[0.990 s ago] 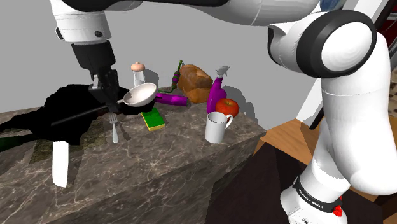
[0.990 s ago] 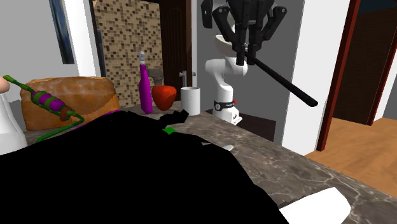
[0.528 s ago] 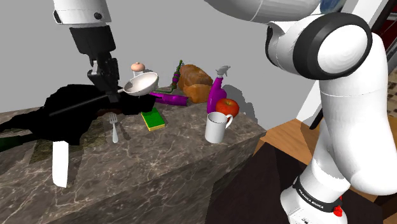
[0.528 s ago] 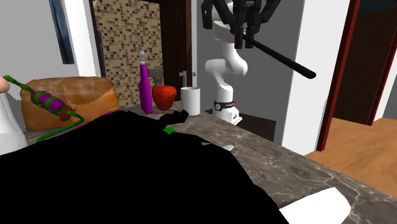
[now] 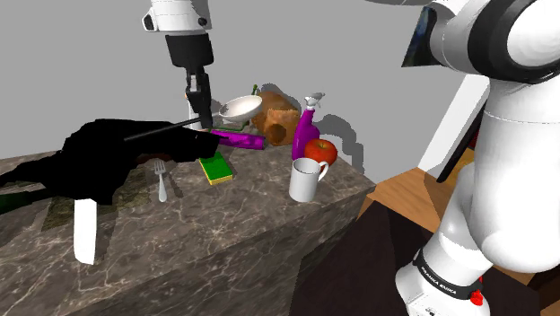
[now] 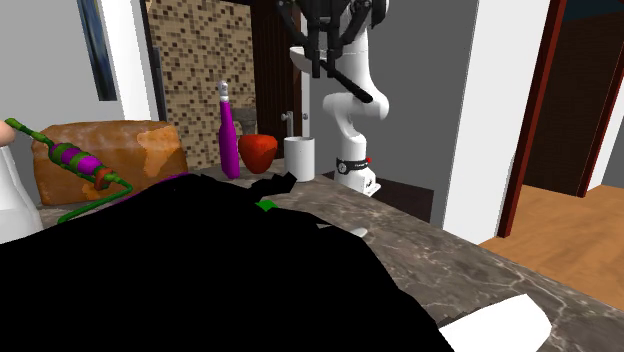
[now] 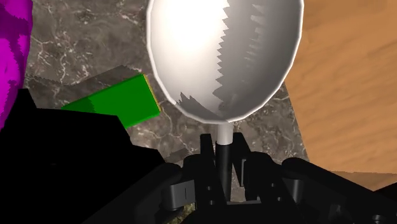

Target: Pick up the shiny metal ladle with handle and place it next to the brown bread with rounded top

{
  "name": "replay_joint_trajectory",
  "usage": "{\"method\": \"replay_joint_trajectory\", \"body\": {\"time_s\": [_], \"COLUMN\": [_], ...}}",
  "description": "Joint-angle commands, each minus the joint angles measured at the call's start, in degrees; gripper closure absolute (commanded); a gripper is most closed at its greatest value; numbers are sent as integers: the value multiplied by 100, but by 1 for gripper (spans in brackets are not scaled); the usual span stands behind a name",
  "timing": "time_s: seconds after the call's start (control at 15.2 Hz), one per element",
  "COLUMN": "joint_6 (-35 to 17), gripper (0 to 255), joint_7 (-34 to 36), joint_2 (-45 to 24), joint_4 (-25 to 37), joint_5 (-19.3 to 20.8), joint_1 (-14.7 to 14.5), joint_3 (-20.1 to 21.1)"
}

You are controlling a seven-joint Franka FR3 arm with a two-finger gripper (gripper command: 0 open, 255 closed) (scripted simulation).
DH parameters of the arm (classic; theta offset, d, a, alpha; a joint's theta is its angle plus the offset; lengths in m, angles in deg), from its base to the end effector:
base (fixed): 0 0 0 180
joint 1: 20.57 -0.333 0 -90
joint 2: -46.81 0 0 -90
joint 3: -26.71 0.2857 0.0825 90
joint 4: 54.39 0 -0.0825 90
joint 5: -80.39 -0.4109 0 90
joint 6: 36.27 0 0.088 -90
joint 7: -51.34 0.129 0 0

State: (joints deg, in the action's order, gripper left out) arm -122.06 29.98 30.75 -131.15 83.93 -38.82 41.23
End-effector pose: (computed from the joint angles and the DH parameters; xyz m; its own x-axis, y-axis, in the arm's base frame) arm 0.5549 0.3251 0.5128 0.5860 0.8037 -0.1032 0.8041 -0.5926 -0.0486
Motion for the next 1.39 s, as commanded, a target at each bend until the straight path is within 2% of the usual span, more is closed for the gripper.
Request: {"method": "replay_joint_trajectory", "body": {"time_s": [0.0, 0.4, 0.79, 1.32], "joint_6": [-180, -414, -549, -1170], "gripper": [255, 255, 255, 255], "joint_7": [-269, -1055, -1850, -1836], "joint_2": [399, 1116, 1602, 1620], "joint_4": [-568, -1489, -2086, -2725], "joint_5": [-87, -191, -190, -191], "joint_1": [216, 704, 1123, 1123], "joint_3": [-79, -397, -774, -778]}}
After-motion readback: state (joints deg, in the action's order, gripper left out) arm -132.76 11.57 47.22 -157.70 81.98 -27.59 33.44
